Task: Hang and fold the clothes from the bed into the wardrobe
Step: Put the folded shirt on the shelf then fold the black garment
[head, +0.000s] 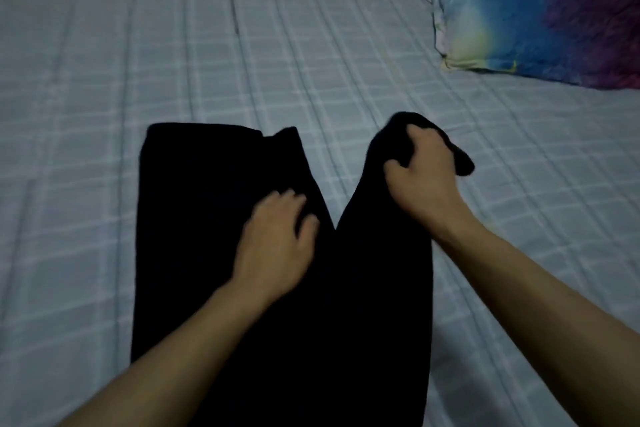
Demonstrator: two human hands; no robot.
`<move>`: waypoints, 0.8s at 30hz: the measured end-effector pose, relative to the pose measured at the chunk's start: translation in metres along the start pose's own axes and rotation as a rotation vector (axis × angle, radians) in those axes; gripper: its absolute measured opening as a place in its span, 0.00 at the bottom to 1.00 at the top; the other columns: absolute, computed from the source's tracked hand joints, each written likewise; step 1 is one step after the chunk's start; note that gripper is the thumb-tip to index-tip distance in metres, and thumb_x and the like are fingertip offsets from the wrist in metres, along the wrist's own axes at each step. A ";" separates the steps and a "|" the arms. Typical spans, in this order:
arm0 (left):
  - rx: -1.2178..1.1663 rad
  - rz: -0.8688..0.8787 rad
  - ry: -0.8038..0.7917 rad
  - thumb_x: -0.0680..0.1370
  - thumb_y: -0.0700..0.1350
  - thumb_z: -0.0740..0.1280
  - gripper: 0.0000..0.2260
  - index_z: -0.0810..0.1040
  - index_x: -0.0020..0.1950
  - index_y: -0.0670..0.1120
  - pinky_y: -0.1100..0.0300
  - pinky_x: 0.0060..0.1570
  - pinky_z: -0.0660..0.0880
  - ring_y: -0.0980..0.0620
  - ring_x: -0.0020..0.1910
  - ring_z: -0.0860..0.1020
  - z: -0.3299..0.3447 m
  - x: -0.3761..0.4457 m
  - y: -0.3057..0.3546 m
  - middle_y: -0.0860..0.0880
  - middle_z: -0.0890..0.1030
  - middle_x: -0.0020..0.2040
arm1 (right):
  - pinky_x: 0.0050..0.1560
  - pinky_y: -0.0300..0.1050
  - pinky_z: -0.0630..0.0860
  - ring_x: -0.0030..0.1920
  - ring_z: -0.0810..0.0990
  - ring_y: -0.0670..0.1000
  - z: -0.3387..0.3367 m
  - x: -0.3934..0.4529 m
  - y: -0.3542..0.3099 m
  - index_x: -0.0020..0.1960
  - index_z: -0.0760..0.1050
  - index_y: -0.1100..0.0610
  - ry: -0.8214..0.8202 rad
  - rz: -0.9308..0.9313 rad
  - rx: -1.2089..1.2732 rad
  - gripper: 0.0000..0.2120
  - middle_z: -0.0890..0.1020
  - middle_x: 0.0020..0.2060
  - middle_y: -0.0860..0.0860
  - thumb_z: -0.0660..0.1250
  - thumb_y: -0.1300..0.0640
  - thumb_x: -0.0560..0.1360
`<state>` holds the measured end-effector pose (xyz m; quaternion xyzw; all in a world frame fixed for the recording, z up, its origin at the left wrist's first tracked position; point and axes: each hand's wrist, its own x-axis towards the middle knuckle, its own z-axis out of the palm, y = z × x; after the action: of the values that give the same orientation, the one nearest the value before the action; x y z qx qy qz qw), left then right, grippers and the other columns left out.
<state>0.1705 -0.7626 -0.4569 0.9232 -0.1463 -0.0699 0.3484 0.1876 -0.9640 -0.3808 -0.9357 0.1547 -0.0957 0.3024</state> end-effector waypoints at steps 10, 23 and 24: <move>-0.449 -0.682 0.390 0.80 0.60 0.60 0.27 0.62 0.75 0.48 0.47 0.67 0.69 0.42 0.67 0.73 -0.102 0.001 -0.091 0.44 0.72 0.71 | 0.68 0.39 0.59 0.74 0.64 0.57 0.142 -0.042 -0.119 0.79 0.53 0.53 -0.857 -0.133 0.099 0.32 0.65 0.75 0.57 0.57 0.41 0.81; -0.102 -0.403 -0.003 0.74 0.54 0.73 0.26 0.71 0.71 0.54 0.62 0.47 0.74 0.51 0.48 0.79 -0.057 -0.033 -0.130 0.46 0.74 0.63 | 0.77 0.51 0.39 0.78 0.35 0.47 0.130 -0.170 0.004 0.80 0.43 0.50 -0.590 -0.565 -0.415 0.33 0.43 0.80 0.48 0.37 0.35 0.81; -0.039 -0.408 -0.027 0.74 0.54 0.73 0.28 0.70 0.72 0.53 0.59 0.50 0.74 0.48 0.52 0.78 -0.056 -0.033 -0.131 0.45 0.71 0.66 | 0.76 0.53 0.40 0.78 0.37 0.49 0.134 -0.178 0.007 0.80 0.44 0.50 -0.583 -0.565 -0.453 0.33 0.44 0.80 0.49 0.38 0.34 0.81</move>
<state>0.1816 -0.6238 -0.5014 0.9258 0.0404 -0.1542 0.3427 0.0559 -0.8358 -0.5074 -0.9714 -0.1808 0.1289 0.0836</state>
